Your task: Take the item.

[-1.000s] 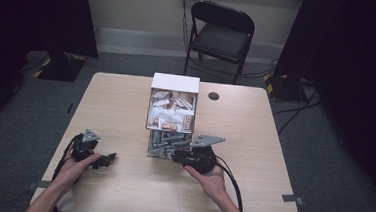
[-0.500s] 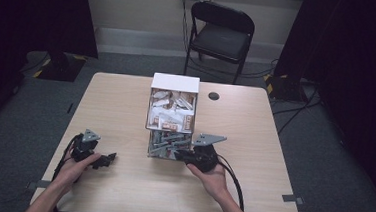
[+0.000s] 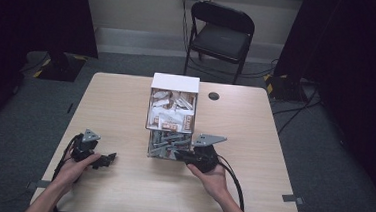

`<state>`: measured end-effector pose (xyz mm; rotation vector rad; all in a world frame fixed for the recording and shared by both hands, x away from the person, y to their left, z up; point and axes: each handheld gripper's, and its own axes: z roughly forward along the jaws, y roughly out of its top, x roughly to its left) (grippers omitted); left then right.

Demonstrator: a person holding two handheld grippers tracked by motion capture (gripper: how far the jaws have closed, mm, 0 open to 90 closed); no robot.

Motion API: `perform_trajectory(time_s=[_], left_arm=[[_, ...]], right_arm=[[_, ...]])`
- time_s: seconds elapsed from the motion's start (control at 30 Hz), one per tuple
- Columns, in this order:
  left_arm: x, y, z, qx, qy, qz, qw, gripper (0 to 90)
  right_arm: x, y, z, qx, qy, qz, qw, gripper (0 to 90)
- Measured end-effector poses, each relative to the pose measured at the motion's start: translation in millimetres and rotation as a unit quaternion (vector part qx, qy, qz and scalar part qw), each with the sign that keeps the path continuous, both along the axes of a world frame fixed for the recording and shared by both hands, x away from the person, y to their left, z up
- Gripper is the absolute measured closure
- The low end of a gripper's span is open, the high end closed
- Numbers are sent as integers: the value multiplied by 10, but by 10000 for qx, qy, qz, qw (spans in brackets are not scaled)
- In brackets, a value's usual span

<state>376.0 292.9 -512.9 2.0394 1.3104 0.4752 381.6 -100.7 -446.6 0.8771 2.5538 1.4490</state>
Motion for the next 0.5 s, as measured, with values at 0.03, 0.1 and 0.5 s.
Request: perform_trajectory(time_s=[0.03,0.1,0.5], left_arm=[[0,0,0,0,0,-2,10000,0],[0,0,0,0,-1,0,10000,0],[0,0,0,1,1,-1,10000,0]], right_arm=[[-1,-1,3,11,-3,-3,10000,845],[-7,-2,11,27,-7,-7,10000,845],[-13,-30,69,171,-44,-14,9998,849]])
